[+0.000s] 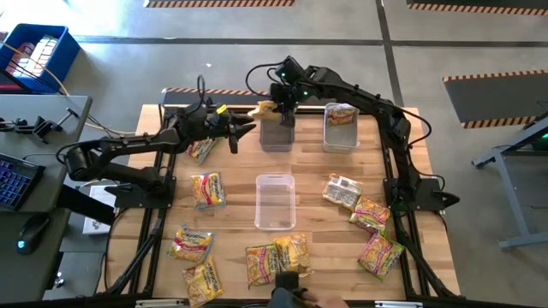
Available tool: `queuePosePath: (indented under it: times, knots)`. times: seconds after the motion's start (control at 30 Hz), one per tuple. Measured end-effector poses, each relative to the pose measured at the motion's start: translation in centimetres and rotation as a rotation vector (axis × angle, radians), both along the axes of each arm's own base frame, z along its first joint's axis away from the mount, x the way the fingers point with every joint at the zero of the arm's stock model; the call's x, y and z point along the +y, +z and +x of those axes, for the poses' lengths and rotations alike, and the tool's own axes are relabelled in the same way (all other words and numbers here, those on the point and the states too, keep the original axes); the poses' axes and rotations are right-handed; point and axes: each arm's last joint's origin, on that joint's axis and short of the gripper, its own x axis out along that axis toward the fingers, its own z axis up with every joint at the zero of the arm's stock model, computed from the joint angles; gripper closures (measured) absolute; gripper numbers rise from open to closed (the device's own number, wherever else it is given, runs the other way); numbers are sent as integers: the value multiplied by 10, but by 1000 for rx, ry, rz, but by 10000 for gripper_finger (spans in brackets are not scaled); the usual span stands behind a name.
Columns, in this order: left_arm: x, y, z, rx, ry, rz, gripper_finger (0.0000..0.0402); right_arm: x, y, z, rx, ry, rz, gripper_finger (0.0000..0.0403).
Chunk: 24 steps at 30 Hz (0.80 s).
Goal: Sort Maruchan noodles
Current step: Put the yellow noodle pack into the black bin
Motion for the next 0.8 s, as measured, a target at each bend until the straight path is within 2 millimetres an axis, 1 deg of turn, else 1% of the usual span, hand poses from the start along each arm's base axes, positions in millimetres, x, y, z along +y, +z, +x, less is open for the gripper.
queuePosePath:
  times: [0.1,0.2,0.5,0.57,0.8]
  knots:
    - [-2,-11,-7,-40,11,7,297,-7,-2,-5,29,25,-27,341]
    - [-5,-21,-11,-39,12,3,300,-13,-2,-9,34,46,-53,341]
    - [-8,-35,-17,-3,12,-21,307,-24,-3,-15,68,74,-124,341]
    - [-9,-37,-17,-2,12,-19,307,-26,-7,-13,88,67,-145,341]
    - [-9,-36,-18,-10,11,-7,307,-35,-42,-1,180,70,-142,341]
